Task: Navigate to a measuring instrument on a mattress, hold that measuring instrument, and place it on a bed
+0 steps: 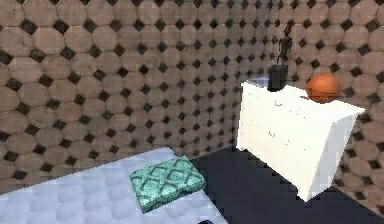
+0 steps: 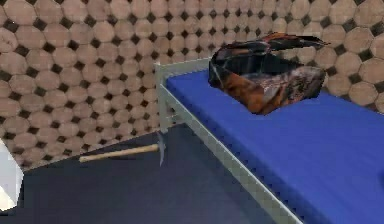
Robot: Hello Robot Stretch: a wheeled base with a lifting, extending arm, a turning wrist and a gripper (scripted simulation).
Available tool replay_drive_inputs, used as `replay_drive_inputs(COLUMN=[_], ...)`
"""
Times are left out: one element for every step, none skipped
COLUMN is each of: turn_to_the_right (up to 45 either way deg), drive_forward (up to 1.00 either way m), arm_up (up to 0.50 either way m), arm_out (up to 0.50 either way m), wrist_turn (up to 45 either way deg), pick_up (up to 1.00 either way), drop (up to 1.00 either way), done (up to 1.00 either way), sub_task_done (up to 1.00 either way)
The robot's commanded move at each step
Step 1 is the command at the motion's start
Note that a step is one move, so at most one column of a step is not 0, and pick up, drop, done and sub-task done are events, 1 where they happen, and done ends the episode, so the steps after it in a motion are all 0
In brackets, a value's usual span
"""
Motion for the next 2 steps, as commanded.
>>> replay_drive_inputs(turn_to_the_right=[-45.0,-33.0], drive_forward=[0.00,0.00], arm_up=[0.00,0.00], arm_out=[0.00,0.00], wrist_turn=[0.0,0.0], pick_up=[0.00,0.00], drop=[0.00,0.00], done=[0.00,0.00], sub_task_done=[0.00,0.00])
